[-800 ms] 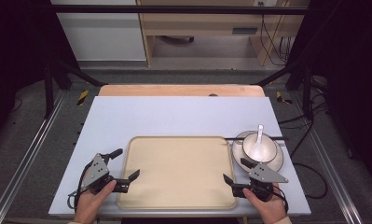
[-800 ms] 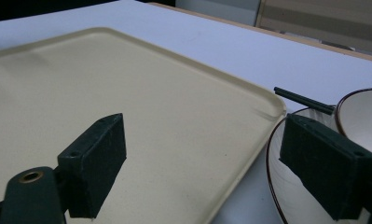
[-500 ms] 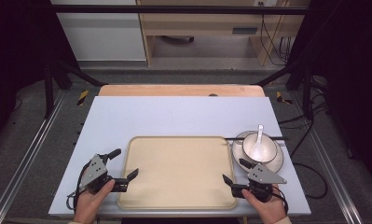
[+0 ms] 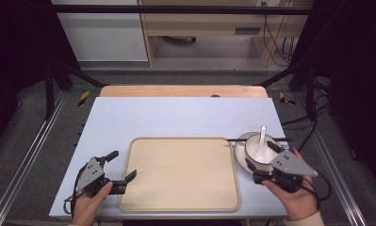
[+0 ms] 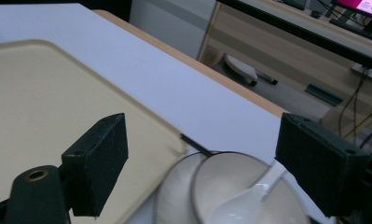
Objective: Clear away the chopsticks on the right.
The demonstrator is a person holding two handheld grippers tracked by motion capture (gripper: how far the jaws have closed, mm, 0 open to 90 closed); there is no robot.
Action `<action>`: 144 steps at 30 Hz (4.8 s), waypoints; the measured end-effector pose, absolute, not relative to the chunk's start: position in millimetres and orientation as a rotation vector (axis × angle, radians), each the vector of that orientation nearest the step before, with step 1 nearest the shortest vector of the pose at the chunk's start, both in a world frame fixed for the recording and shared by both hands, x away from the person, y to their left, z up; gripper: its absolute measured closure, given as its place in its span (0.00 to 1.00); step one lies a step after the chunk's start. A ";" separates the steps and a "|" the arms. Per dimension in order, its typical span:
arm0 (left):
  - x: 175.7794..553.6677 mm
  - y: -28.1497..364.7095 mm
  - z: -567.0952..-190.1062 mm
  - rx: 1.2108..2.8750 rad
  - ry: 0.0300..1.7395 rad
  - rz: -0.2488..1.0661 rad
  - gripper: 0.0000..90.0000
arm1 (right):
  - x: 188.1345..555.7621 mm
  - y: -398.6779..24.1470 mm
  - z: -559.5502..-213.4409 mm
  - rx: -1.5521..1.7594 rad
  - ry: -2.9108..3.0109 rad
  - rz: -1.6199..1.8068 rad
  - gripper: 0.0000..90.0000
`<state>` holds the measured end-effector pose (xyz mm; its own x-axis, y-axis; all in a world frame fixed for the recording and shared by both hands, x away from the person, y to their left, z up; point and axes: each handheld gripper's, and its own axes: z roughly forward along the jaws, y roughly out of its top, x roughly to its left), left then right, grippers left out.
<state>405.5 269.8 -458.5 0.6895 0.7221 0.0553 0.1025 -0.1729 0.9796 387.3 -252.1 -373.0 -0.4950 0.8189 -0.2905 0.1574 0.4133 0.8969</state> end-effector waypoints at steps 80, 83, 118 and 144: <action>406.1 270.0 -463.0 1.726 0.676 0.608 0.06 | 495.5 -366.7 -426.2 1.192 2.338 0.756 0.92; 406.6 269.7 -463.5 1.729 0.676 0.606 0.06 | 496.2 -367.3 -428.8 1.185 2.337 0.754 0.91; 406.5 266.5 -464.5 1.742 0.668 0.596 0.06 | 506.2 -372.1 -439.2 1.138 2.367 0.804 0.93; 406.1 266.8 -463.8 1.737 0.665 0.603 0.06 | 475.9 -361.8 -387.1 1.125 2.033 0.949 0.95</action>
